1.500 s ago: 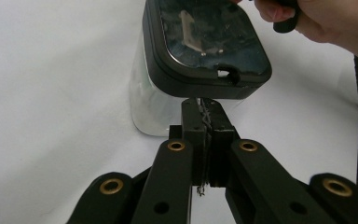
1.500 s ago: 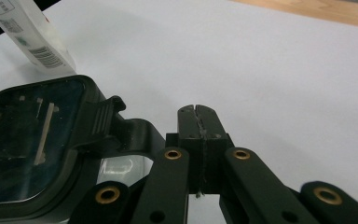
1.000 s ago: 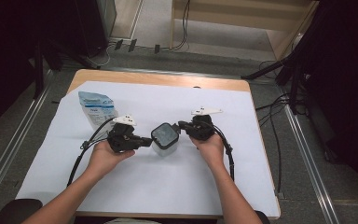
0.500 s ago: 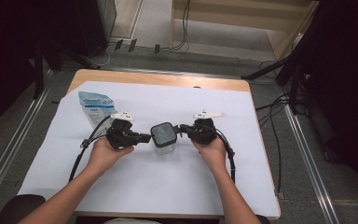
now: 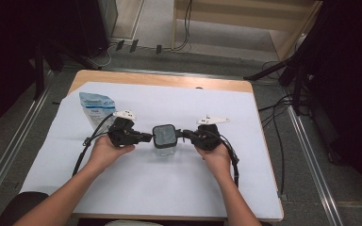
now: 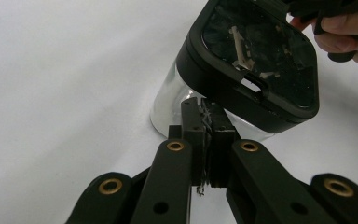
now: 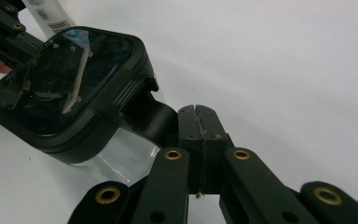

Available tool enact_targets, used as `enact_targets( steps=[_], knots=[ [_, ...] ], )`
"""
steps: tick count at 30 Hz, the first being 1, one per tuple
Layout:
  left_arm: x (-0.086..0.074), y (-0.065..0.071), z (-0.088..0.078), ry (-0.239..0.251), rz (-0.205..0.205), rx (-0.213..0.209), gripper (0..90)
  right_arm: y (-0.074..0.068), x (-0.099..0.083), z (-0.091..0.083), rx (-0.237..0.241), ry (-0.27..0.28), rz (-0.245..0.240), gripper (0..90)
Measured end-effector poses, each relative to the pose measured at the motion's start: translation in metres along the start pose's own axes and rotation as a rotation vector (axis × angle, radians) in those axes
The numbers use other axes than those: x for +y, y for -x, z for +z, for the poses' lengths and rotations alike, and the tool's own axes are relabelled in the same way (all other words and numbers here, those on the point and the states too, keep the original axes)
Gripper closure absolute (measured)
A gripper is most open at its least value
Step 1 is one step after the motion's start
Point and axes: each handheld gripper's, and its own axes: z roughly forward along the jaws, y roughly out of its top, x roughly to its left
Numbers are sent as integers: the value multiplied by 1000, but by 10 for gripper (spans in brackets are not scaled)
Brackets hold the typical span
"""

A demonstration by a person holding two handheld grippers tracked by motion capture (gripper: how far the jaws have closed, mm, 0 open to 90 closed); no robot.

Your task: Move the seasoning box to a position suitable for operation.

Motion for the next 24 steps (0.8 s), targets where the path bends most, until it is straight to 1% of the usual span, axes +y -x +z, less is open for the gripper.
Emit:
enact_targets(
  steps=[1, 3, 5, 7, 9, 11, 13, 15, 17, 18, 19, 20, 22, 24],
  knots=[
    [0, -1, 1, 3, -6, -5, 900, -1, -1, -2, -2, -2, 2, 900],
    [1, -1, 2, 5, -1, -2, 900, -1, -2, -4, -3, -3, 11, 900],
    [2, -1, 3, 6, 1, -2, 900, -1, -4, -5, -2, -5, 9, 900],
    [3, -2, 4, 4, 3, -2, 900, -2, -5, -7, -3, -9, 21, 900],
    [4, -3, 6, 5, 4, 0, 900, -2, -6, -9, -5, -6, 16, 900],
    [5, -3, 6, 8, 6, -2, 900, -3, -7, -10, -8, -9, 23, 900],
    [5, -6, 8, 18, -3, -15, 900, -3, -7, -11, -8, -10, 23, 900],
    [5, -7, 8, 19, 1, -16, 891, -3, -8, -11, -9, -7, 15, 900],
    [7, -8, 7, 7, 11, -14, 870, -4, -8, -13, -23, -10, 5, 861],
    [7, -9, 6, 7, 19, -18, 860, -3, -8, -15, -25, -1, -2, 852],
    [8, -10, 3, 14, 24, -12, 856, -3, -8, -17, -26, 7, 1, 842],
    [8, -10, 0, 18, 18, -16, 852, -2, -8, -19, -28, 13, 8, 828],
    [9, -12, -3, 26, 14, -23, 838, -1, -9, -21, -28, 26, 1, 803],
    [9, -13, -8, 23, 19, -30, 814, 0, -9, -23, -30, 34, 8, 757]
  ],
)
